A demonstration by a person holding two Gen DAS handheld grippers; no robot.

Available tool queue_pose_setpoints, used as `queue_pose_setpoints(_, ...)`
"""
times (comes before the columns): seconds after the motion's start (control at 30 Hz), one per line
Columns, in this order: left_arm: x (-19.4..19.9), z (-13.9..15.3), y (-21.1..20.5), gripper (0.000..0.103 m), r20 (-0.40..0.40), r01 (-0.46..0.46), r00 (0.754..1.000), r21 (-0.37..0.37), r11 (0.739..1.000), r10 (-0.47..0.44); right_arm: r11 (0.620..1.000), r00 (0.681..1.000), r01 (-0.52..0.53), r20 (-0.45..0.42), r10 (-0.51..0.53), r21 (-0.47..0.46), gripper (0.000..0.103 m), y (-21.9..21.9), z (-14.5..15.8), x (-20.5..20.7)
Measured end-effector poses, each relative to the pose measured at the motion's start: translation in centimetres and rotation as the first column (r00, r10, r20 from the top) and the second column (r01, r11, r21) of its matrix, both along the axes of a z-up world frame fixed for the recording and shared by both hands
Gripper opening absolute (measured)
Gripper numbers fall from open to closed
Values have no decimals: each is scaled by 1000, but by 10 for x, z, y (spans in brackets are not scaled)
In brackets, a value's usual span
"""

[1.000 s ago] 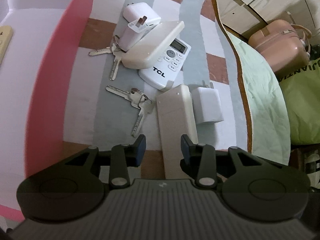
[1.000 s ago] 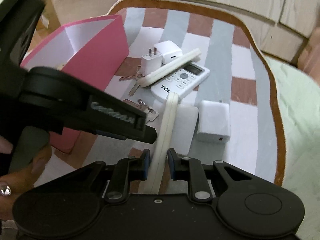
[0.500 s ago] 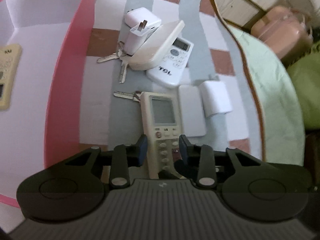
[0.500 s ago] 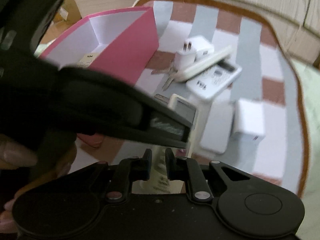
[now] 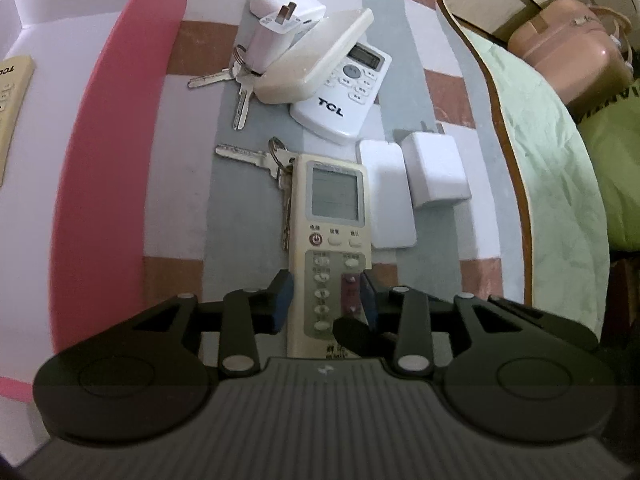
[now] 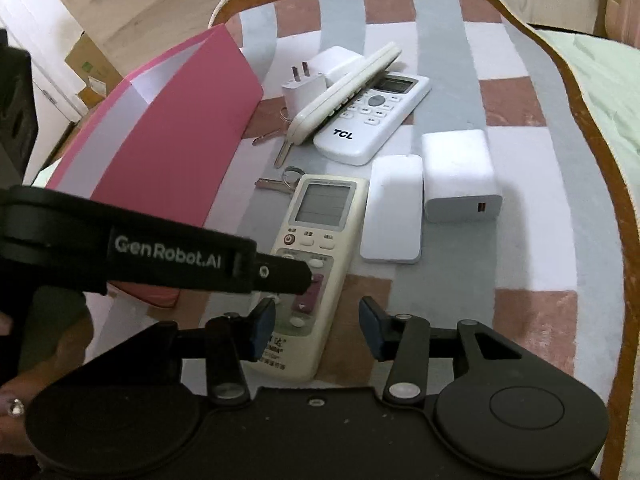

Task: Organize rigid objects
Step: 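Carry the white remote into the pink box beside the TCL remote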

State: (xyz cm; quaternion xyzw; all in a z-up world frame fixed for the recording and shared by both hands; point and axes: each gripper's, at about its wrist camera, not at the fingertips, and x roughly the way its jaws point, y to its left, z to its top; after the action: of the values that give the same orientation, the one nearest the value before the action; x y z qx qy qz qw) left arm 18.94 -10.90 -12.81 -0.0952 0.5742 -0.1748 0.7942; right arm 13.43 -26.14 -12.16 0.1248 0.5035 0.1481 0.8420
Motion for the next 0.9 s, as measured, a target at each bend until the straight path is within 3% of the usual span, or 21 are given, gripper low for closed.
queue_pose_setpoints(0.23, 4, -11, 3, 30, -18, -1, 1000, -49, 999, 0, 996, 1000, -26, 9, 26, 82, 64, -2, -14, 18)
queue_pose_setpoints(0.4, 0, -3, 2, 30, -34, 13, 999, -76, 997, -16, 999, 998, -53, 16, 53, 5, 62, 6, -3, 14)
queue_pose_setpoints(0.9, -27, 94, 14, 30, 128, 81, 989, -69, 994, -71, 997, 981, -48, 182, 59, -65, 61, 19, 89, -14)
